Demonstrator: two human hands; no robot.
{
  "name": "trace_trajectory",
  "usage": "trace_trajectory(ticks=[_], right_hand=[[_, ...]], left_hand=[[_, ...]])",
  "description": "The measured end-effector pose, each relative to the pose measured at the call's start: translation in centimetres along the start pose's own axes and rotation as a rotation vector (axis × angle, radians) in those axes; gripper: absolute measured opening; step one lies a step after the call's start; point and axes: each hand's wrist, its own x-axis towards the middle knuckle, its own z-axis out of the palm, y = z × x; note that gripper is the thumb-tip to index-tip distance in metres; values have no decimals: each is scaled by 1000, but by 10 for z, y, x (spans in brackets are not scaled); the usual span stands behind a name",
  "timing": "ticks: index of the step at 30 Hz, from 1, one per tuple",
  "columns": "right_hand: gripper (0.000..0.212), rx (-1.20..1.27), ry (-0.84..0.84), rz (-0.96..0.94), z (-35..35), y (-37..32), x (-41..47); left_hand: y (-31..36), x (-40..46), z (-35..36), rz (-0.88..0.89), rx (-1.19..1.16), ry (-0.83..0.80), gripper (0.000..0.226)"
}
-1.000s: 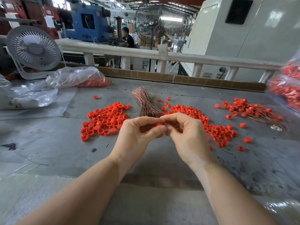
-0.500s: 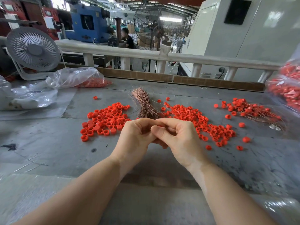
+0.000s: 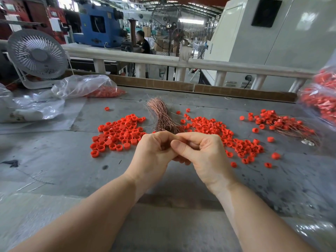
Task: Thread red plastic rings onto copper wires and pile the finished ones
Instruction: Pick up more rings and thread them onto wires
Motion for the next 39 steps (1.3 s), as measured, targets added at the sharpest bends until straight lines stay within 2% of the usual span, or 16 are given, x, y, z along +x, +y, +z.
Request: trace_trajectory(ticks=[5,6,9,13,16,19,23,28,39], right_hand=[[8,38,-5,37,1,-2,0],[11,51,0,47,1,-2,1],[23,21,36,20,-2,-4,3],[35,-169,84,-87,-5,-2,4],[24,-292,109,-154,-6,0,5],[19,-236,148,-113,-9,2,7],[21,-108,155,-69,-10,2,7],[24,-54,124,-67,-10,0,6],[22,-48,126,-65,-9,0,7]], left_hand=[[0,1,2,-29,-69,28,10],[0,2,2,-45,-110,33,7],[-2,3,-1,-162,-257,80,19],[-1,4,-2,-244,-295,125,17],[3,3,1,-259,-332,114,25],[6,4,-1,-299,-432,100,32],[5,3,-3,-274,-415,55,24],[2,3,-2,-230,-375,89,13],[0,3,-2,-195,-364,91,20]])
